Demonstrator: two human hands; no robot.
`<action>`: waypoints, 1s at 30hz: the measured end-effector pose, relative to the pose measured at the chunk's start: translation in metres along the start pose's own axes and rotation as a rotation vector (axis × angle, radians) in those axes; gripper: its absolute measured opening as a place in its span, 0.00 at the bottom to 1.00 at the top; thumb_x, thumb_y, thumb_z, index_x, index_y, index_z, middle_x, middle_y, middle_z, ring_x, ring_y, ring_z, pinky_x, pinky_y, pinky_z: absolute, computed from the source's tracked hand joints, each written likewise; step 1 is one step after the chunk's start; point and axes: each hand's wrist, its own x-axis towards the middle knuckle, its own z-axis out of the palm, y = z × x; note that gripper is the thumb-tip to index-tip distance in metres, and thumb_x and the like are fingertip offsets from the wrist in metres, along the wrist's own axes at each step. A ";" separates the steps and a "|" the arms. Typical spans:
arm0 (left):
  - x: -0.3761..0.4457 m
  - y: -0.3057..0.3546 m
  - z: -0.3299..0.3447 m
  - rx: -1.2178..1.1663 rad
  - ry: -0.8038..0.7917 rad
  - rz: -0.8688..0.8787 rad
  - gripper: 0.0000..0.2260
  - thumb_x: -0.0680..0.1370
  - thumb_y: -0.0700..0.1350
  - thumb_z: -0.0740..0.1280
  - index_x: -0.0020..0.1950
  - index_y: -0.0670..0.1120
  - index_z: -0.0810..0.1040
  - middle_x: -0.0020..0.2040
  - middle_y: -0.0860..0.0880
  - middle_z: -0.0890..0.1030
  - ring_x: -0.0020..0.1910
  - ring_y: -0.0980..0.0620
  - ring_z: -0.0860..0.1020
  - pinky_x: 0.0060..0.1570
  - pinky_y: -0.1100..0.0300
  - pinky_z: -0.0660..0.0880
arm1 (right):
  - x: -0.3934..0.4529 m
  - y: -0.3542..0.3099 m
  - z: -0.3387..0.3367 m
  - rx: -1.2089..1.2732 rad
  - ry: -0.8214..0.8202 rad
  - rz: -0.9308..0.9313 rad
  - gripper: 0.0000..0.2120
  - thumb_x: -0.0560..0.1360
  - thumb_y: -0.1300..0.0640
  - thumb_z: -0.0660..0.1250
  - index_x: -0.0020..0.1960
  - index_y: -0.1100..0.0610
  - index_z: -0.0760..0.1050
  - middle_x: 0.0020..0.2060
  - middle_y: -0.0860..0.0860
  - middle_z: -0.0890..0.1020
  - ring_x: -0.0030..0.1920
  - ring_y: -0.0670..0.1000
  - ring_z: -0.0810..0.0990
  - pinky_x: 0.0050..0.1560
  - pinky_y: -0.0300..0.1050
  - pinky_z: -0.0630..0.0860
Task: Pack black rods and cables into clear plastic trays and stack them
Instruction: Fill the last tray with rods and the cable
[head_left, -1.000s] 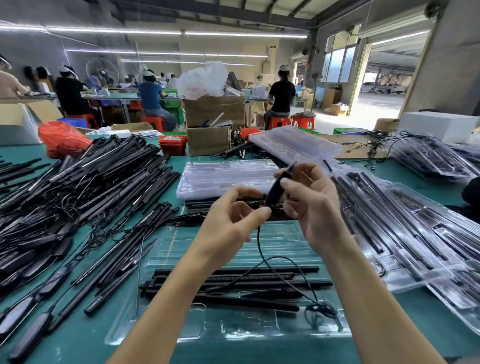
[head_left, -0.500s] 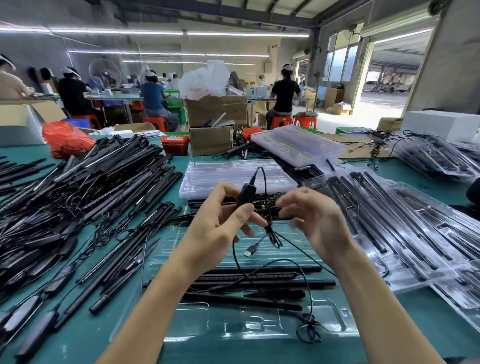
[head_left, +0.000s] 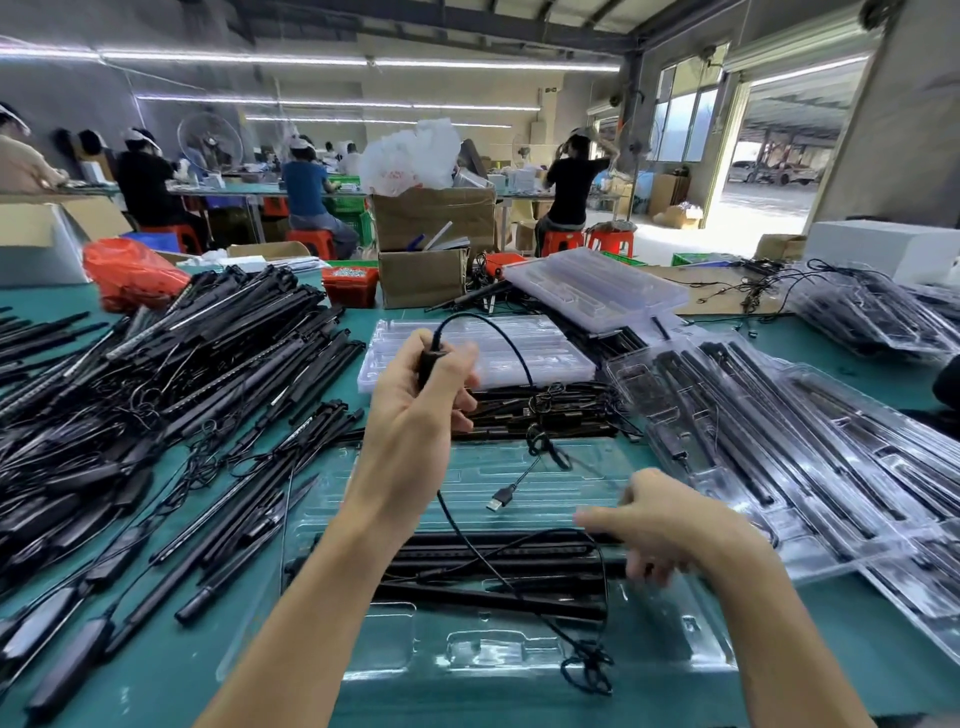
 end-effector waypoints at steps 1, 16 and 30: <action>0.000 0.000 0.001 -0.004 0.018 0.013 0.09 0.77 0.53 0.65 0.39 0.51 0.74 0.38 0.54 0.78 0.38 0.56 0.74 0.40 0.61 0.74 | 0.004 0.002 0.001 0.053 0.061 -0.012 0.25 0.76 0.40 0.69 0.58 0.60 0.68 0.32 0.54 0.85 0.24 0.50 0.79 0.27 0.40 0.73; -0.009 -0.034 -0.013 0.310 0.041 -0.369 0.08 0.85 0.48 0.58 0.52 0.44 0.69 0.39 0.41 0.82 0.27 0.51 0.79 0.19 0.62 0.69 | 0.054 -0.046 -0.028 0.799 0.360 -0.368 0.28 0.78 0.57 0.66 0.76 0.52 0.62 0.63 0.51 0.75 0.61 0.52 0.76 0.63 0.57 0.76; -0.017 -0.048 -0.027 -0.540 0.319 -0.446 0.07 0.85 0.33 0.56 0.52 0.44 0.67 0.55 0.33 0.83 0.49 0.32 0.84 0.37 0.54 0.83 | 0.024 0.012 -0.017 0.092 0.262 0.022 0.31 0.69 0.27 0.65 0.41 0.57 0.71 0.32 0.51 0.79 0.30 0.52 0.73 0.37 0.44 0.71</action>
